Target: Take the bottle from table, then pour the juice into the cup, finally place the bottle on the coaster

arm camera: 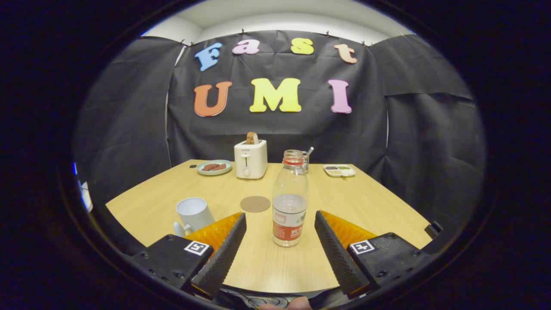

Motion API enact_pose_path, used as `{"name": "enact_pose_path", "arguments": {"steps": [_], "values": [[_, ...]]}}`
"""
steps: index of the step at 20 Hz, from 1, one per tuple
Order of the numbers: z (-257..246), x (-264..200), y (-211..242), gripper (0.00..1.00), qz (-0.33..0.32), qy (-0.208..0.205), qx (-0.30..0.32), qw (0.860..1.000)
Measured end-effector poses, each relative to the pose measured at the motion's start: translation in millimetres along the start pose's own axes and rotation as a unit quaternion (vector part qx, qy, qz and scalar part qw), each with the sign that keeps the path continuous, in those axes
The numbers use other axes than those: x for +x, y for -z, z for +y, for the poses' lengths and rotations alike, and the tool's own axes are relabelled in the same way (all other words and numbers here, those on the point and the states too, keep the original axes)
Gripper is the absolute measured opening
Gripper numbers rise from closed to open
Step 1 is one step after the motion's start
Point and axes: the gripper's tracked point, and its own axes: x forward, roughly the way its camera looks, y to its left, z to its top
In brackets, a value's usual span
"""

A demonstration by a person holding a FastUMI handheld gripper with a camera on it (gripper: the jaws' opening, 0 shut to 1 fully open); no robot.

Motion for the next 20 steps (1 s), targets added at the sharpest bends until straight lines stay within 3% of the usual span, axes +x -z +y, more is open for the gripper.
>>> {"name": "enact_pose_path", "arguments": {"steps": [10,20], "values": [[-16.3,67.1,20.7,1.00,0.017,0.025,0.016,0.999],[-28.6,104.4,15.5,1.00,0.016,0.036,0.083,0.996]]}}
